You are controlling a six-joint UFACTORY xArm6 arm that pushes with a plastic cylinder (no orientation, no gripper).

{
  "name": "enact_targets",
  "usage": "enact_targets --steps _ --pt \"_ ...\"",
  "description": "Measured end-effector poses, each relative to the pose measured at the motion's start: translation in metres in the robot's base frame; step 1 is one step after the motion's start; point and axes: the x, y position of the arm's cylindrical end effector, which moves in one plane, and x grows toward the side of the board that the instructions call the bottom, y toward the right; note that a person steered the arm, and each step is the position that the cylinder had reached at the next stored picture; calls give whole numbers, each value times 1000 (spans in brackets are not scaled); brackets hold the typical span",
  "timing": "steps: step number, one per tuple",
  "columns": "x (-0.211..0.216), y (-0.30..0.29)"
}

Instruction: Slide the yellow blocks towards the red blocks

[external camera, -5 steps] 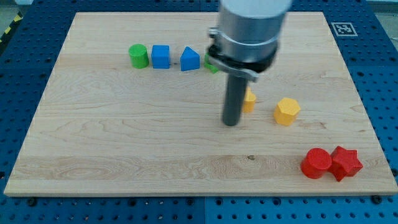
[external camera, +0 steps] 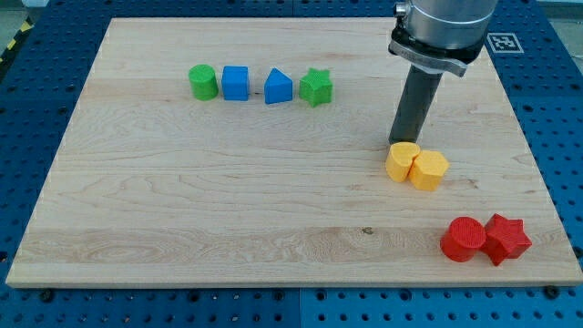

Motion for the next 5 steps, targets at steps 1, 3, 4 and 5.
enact_targets --steps 1,3,4,5 --pt "14 3" --pt "40 43" --pt "52 44" --pt "61 44"
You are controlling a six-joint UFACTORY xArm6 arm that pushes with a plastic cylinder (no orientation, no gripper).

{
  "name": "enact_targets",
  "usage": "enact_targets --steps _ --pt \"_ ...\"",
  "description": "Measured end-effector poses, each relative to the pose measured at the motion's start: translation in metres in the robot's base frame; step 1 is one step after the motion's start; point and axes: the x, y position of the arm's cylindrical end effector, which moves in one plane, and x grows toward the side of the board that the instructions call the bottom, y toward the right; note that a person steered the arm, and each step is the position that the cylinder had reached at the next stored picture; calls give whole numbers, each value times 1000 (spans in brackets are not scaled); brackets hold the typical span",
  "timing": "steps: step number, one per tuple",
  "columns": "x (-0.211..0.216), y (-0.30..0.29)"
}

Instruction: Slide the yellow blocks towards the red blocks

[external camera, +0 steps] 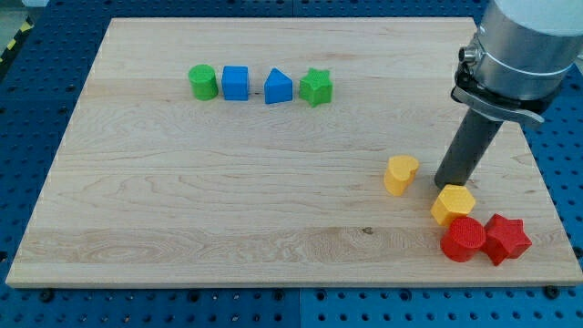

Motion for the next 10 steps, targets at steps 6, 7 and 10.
enact_targets --steps 6,7,10 --pt "-32 -168" --pt "-62 -164" --pt "-24 -103"
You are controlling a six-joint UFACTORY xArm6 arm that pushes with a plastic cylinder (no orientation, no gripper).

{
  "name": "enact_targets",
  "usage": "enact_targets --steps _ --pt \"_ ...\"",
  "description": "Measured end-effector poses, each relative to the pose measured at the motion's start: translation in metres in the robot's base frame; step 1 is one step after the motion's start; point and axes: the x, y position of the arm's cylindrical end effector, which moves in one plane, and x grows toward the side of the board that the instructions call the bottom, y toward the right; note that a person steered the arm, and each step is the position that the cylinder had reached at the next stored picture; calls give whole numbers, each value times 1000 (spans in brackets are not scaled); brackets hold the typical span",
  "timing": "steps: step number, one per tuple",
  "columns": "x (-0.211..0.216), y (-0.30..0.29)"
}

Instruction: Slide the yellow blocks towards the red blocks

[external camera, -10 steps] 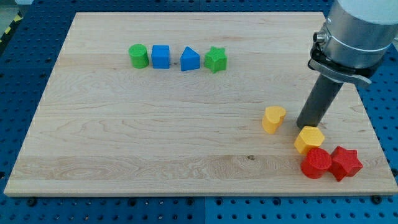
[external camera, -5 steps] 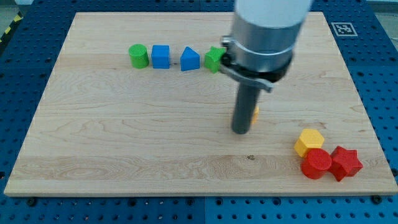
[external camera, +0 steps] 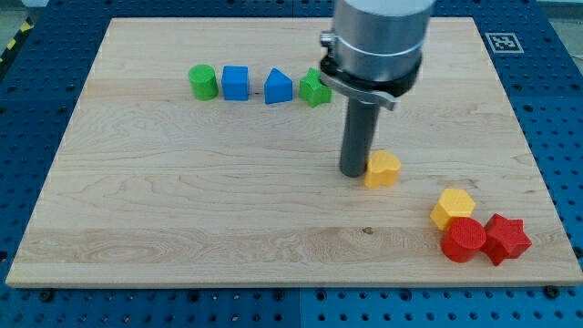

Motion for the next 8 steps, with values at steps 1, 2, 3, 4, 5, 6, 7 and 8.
enact_targets --steps 1,2,3,4,5,6,7,8 --pt "-7 1" --pt "-22 1" --pt "-22 7" --pt "-17 14" --pt "-2 15" --pt "12 20" --pt "20 25" --pt "7 22"
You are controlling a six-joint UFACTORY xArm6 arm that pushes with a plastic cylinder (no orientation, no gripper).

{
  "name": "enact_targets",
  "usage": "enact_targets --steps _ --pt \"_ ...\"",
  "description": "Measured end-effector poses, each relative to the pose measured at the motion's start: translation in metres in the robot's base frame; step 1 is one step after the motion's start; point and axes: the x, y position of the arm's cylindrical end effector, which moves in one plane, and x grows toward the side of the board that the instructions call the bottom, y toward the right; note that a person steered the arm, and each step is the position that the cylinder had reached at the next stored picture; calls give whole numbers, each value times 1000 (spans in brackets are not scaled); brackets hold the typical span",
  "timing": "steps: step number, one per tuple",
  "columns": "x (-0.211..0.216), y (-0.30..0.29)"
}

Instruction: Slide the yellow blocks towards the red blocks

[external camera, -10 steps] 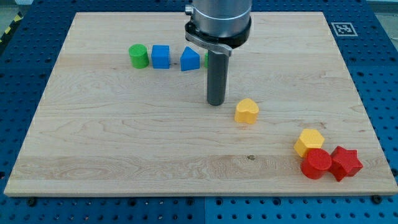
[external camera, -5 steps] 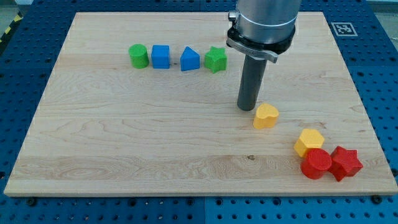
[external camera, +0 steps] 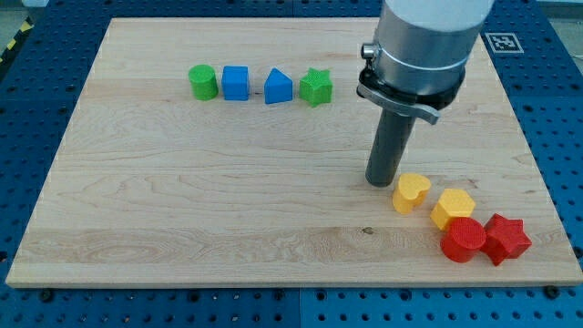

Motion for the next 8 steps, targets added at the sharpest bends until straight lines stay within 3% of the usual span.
enact_targets --steps 2,6,7,8 --pt "12 30" --pt "31 34" --pt "20 -3" --pt "0 -78"
